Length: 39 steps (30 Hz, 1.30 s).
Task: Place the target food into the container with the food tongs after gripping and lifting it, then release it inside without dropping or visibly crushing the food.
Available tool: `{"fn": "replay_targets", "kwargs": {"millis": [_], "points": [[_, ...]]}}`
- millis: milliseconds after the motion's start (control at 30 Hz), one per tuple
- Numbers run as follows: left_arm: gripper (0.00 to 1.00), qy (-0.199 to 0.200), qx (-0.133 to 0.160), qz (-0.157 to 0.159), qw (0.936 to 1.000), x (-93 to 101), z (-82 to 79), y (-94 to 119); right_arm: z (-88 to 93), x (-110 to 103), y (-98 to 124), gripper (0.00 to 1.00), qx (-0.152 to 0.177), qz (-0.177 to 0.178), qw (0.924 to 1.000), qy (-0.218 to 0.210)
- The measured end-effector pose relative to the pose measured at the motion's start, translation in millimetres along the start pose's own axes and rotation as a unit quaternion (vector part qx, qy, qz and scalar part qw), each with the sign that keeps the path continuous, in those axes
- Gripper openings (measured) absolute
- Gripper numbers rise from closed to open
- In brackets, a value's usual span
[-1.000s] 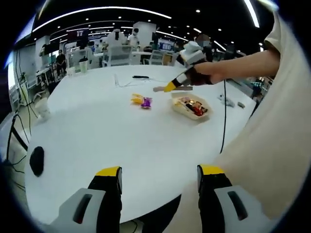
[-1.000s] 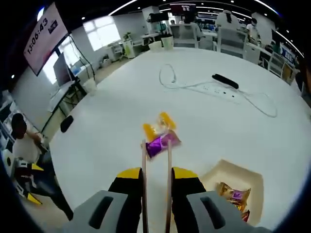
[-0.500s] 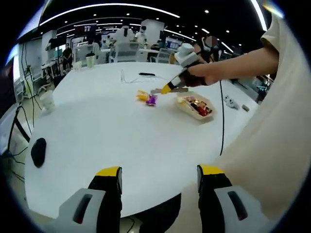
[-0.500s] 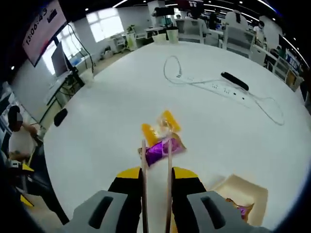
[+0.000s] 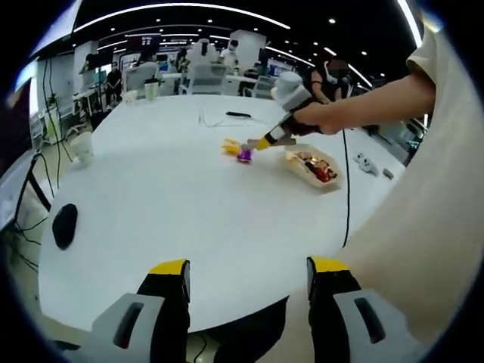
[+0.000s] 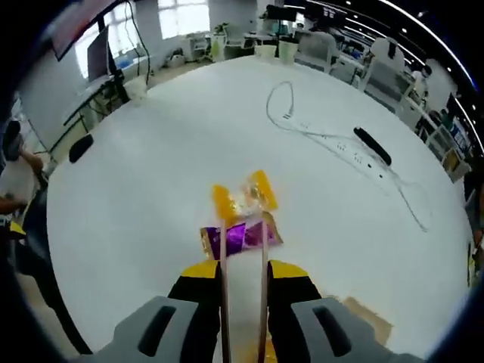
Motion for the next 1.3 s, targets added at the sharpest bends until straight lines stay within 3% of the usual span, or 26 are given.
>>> {"fn": "replay_targets", "kwargs": {"millis": [33,133,167,233,333,367,433,667,933,1300], "points": [[0.62,0.009,-0.003,-0.009,0.9999,-1.5,1.2,2,-9.8,5,-17,0.22,-0.009,0.000,0.9999,0.008],[0.62,0.027,-0.009,-0.018,0.9994,0.8,3.0,1,-10.4,3,-43,0.22,-0.033,0.007,0.9988,0.035],[0.62,0.029,-0.008,-0.019,0.9994,0.2,1.8,0,-10.2,3,-44,0.22,-0.034,0.008,0.9987,0.036],[0.62,0.036,-0.007,-0.025,0.9990,-4.1,3.3,1,-10.0,4,-52,0.22,-0.056,0.039,0.9932,0.094],[0.62,0.049,-0.009,-0.034,0.9982,-6.3,11.3,5,-14.6,4,-58,0.22,-0.055,0.052,0.9912,0.109],[0.62,0.053,-0.009,-0.036,0.9979,-7.6,13.0,6,-20.6,-2,-64,0.22,-0.058,0.063,0.9816,0.171],[0.62,0.054,-0.008,-0.037,0.9978,-9.3,13.0,7,-21.0,-9,-72,0.22,-0.070,0.061,0.9767,0.193],[0.62,0.058,-0.002,-0.039,0.9976,-8.0,12.8,7,1.8,-12,-59,0.22,-0.081,0.045,0.9773,0.191],[0.62,0.050,-0.001,-0.033,0.9982,-5.5,10.5,6,32.4,-26,-53,0.22,-0.108,0.008,0.9702,0.217],[0.62,0.041,-0.002,-0.024,0.9989,-1.1,10.0,5,50.5,-25,-46,0.20,-0.102,-0.016,0.9783,0.180]]}}
Point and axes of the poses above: the point that each gripper's makers call its tool centre point, and the gripper's own axes: y roughly backward along the fingers, x roughly to its right, z roughly out of its underside, the point moved 8 cm from there along y, roughly backward along the fingers, and after that the axes turned 4 degrees about -y, right-handed, at the moved point
